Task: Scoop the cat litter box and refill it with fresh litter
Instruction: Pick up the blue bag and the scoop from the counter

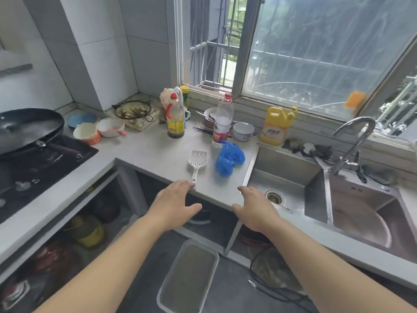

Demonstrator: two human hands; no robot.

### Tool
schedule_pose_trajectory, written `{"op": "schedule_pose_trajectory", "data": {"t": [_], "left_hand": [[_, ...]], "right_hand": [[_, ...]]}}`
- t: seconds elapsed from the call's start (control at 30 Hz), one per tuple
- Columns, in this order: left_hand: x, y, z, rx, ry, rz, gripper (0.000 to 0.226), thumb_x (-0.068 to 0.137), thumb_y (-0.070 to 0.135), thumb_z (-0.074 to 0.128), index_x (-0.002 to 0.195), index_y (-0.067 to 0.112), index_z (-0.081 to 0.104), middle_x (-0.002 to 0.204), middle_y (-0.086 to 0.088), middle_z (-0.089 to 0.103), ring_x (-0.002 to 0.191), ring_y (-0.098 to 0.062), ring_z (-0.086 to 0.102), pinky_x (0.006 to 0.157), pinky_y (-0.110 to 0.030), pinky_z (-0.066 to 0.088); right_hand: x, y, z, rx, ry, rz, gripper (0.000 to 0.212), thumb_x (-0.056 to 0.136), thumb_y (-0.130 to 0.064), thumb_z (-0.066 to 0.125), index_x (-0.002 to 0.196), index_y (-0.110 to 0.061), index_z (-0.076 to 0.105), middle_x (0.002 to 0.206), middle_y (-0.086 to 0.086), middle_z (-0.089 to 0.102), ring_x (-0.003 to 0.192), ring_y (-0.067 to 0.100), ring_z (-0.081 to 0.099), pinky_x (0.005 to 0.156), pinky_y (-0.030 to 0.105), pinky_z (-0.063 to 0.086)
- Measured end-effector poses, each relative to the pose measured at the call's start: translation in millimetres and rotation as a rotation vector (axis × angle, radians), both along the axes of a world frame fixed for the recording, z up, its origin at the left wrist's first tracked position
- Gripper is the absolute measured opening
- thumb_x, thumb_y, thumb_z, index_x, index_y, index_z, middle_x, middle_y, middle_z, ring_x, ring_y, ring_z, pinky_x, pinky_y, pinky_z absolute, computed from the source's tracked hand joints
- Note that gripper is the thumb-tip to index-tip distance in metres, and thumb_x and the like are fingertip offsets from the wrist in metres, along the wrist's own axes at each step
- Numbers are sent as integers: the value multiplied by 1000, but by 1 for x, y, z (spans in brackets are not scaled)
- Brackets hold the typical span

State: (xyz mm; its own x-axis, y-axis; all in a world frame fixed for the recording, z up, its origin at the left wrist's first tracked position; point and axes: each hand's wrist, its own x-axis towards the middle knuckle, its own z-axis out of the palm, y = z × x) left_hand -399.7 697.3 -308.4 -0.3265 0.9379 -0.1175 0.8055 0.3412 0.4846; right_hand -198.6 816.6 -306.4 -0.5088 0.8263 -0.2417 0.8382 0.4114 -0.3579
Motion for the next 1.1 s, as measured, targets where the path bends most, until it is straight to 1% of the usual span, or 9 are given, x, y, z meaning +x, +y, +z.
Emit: {"op": "schedule_pose_trajectory", "data": {"t": [0.23, 0.37, 0.53, 0.63, 0.77, 0.87, 1.0, 1.07, 1.1], "left_hand": [[-15, 58, -25, -67, -29, -53, 70, 89, 54, 57, 150, 29, 37, 158, 10, 34, 146, -11, 29, 120, -40, 26], [-17, 97, -43, -119, -49, -49, 69, 90, 52, 57, 151, 29, 35, 158, 10, 32, 146, -10, 27, 120, -38, 23], [-15, 149, -58, -192, -47, 23, 68, 91, 51, 56, 151, 29, 35, 158, 10, 32, 146, -11, 28, 119, -38, 25], [-16, 181, -65, -255, -46, 63, 67, 91, 50, 56, 151, 30, 35, 159, 11, 31, 146, -12, 29, 118, -37, 26], [-22, 216, -80, -303, -40, 117, 67, 91, 50, 56, 151, 29, 36, 159, 9, 31, 145, -12, 30, 119, -37, 26], [-23, 230, -93, -349, -57, 152, 66, 92, 48, 56, 151, 29, 36, 159, 9, 31, 145, -12, 29, 119, -36, 26], [-27, 239, -110, -392, -78, 192, 66, 92, 49, 56, 151, 30, 36, 159, 10, 30, 146, -12, 29, 118, -36, 27], [-30, 241, -117, -400, -88, 210, 66, 91, 50, 56, 151, 30, 36, 159, 10, 30, 146, -11, 28, 119, -36, 27], [-32, 242, -120, -404, -91, 216, 66, 91, 51, 56, 151, 30, 36, 160, 10, 29, 146, -11, 27, 119, -36, 27]], "right_hand": [[-11, 46, -29, -43, -35, -81, 67, 90, -42, 51, 151, -20, 34, 149, 7, 43, 138, 26, 37, 109, 43, 39], [-23, 88, -52, -87, -31, -94, 66, 90, -40, 51, 150, -19, 33, 145, 6, 45, 135, 26, 39, 103, 44, 43], [-41, 162, -79, -154, -2, -62, 64, 92, -34, 50, 150, -16, 30, 141, 9, 47, 131, 28, 41, 101, 41, 42], [-54, 210, -93, -178, 27, -70, 61, 92, -32, 49, 148, -20, 30, 133, 10, 50, 126, 29, 43, 96, 42, 44], [-78, 265, -113, -173, 43, -51, 62, 91, -37, 49, 148, -28, 28, 125, 9, 49, 120, 31, 44, 94, 43, 46], [-101, 293, -132, -149, -1, -38, 73, 88, -47, 55, 151, -26, 24, 137, 11, 41, 129, 32, 38, 98, 47, 46], [-126, 314, -155, -135, -84, 7, 100, 83, -59, 60, 158, -20, 7, 161, 15, 12, 151, 34, 9, 116, 52, 29], [-136, 321, -163, -146, -106, 29, 110, 80, -61, 64, 159, -18, 1, 163, 15, 11, 152, 33, 5, 119, 52, 22], [-140, 324, -167, -147, -111, 39, 113, 79, -59, 67, 158, -15, -1, 161, 15, 16, 151, 34, 8, 120, 51, 21]]}}
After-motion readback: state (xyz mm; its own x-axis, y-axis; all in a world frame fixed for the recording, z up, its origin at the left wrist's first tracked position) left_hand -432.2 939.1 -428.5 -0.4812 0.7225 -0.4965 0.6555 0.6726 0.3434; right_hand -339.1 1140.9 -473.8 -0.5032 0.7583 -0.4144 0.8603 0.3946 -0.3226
